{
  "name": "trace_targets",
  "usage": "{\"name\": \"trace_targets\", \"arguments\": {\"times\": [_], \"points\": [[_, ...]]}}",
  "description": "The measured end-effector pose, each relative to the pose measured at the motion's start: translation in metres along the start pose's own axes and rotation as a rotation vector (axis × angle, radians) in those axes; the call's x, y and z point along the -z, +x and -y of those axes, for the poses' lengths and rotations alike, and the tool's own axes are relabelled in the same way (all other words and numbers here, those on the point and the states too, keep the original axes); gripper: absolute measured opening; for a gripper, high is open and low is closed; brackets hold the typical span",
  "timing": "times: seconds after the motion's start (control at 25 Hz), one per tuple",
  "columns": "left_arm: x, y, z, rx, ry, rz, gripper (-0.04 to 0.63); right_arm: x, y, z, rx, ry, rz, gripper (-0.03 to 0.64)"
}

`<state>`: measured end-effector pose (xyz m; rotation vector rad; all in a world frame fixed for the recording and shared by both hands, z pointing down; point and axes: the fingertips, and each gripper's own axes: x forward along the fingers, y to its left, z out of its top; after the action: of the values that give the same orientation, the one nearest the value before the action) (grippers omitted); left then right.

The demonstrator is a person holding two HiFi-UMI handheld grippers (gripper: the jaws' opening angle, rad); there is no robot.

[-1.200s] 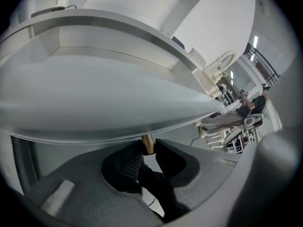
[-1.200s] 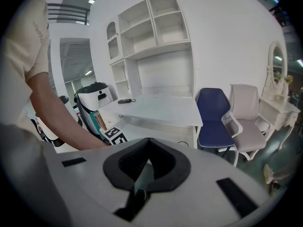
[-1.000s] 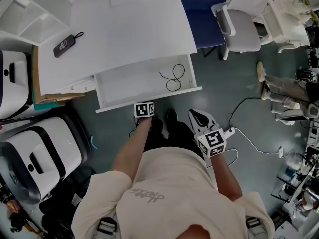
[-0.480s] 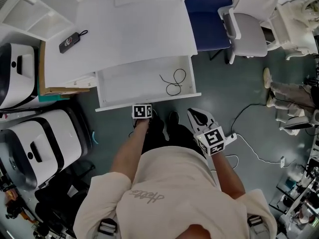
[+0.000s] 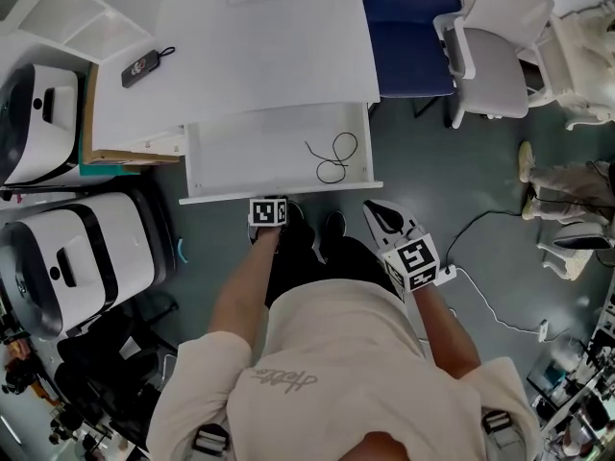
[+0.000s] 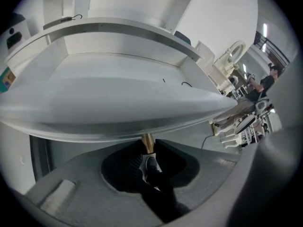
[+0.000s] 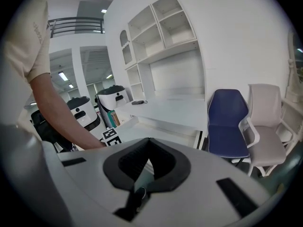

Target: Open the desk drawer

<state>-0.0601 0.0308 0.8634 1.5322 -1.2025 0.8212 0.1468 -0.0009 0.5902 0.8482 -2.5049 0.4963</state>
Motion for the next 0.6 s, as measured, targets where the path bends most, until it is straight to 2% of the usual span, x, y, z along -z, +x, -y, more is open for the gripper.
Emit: {"name": "trace_targets", "arguments": {"times": [0.28,0.32,0.4,0.48,0.6], "points": [[0.012,-0.017,0.003,-0.119,-0.064,0.045,0.083,0.011,-0.010,0.018,-0.038,0.010,-0.006,0.002],[0.015,-0.022,0.004,-0.118,-0.066,0.046,0.023,0.012,-0.009,0.019,-0.040,0.015,-0.007,0.002],[0.022,-0.034,0.005,-0.107,-0.067,0.059,0.020,0.012,-0.007,0.018,-0.045,0.019,-0.006,0.002],[0.030,-0.045,0.004,-0.098,-0.048,0.060,0.020,0.011,-0.002,0.016,-0.051,0.019,-0.006,0.002],[0.042,-0.060,0.005,-0.085,0.033,0.049,0.020,0.008,0.004,0.011,-0.060,0.016,-0.007,0.002]]}}
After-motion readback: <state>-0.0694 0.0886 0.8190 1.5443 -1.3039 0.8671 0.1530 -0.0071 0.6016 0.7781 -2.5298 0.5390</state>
